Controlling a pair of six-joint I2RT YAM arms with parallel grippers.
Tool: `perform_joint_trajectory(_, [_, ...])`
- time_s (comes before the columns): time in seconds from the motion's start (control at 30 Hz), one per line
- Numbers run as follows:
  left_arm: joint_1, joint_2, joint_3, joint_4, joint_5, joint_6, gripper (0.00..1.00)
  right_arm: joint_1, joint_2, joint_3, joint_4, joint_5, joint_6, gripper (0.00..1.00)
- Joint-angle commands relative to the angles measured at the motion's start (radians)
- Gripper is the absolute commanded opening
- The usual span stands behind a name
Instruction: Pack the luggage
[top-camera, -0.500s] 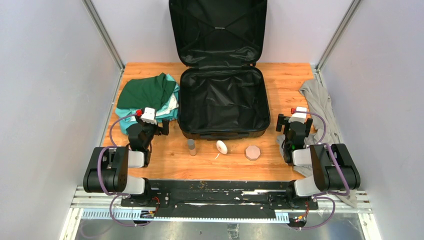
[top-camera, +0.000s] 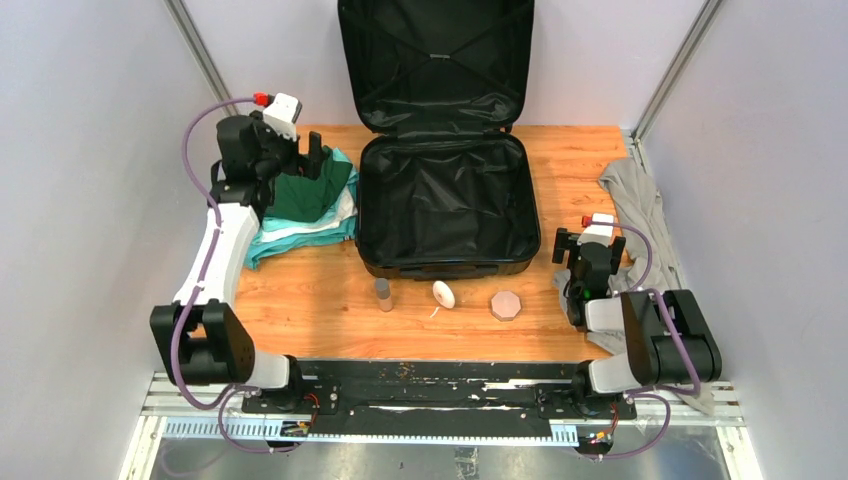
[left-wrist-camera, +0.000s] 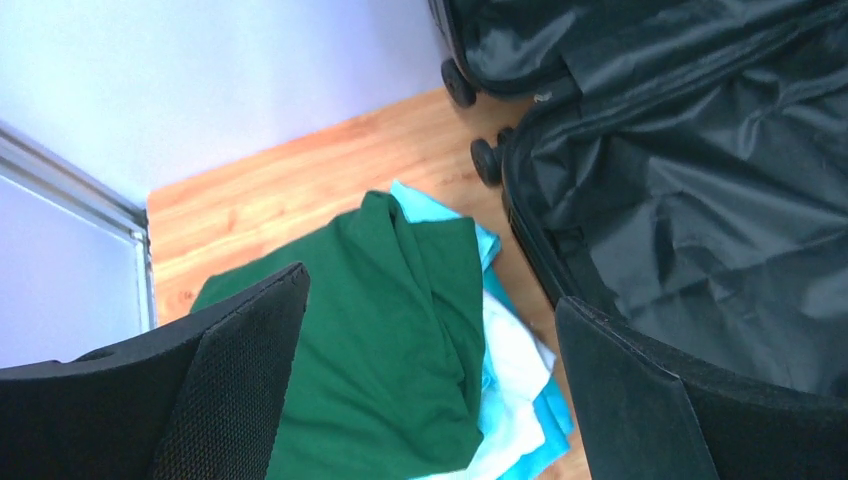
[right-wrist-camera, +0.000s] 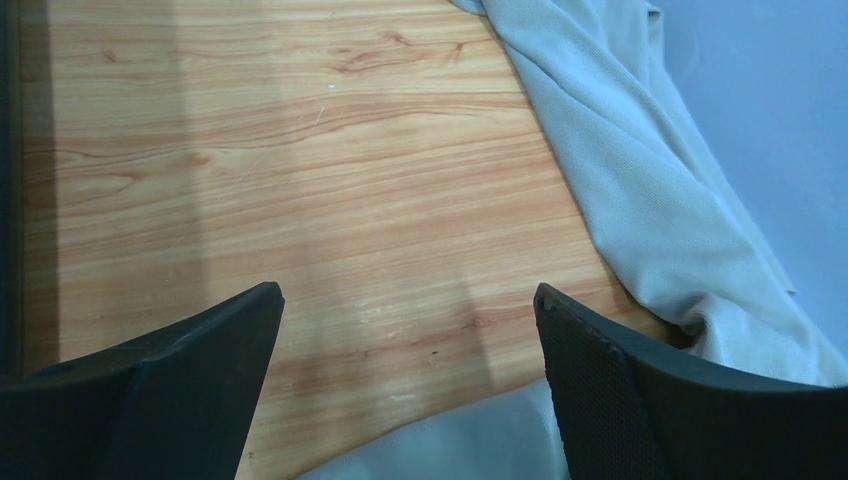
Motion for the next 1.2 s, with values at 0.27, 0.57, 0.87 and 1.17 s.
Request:
perform_joint_trajectory(0.27, [-0.004,0.326,0.237,-0.481,-0.132,0.225,1.0,-0.037,-0.311,0.401,-0.952,-0.161,0.604,1.0])
perform_joint_trajectory(0.57, [-0.053,0.425,0.26,-0.435,-0.186,0.22,0.93,0.076,-0.258,0.488,-1.153,-0.283,0.482,1.0])
perform_joint_trajectory(0.87, [-0.057,0.518,0.309,-0.379,-0.228,0.193,0.85,0.231,-0.297,0.558,-1.214,-0.25,0.434,0.99])
perform_joint_trajectory(1.17, [-0.057,0.591,0.373,-0.395,-0.159,0.159,0.78,0.242,-0.287,0.658,-1.315,-0.088,0.418,0.98])
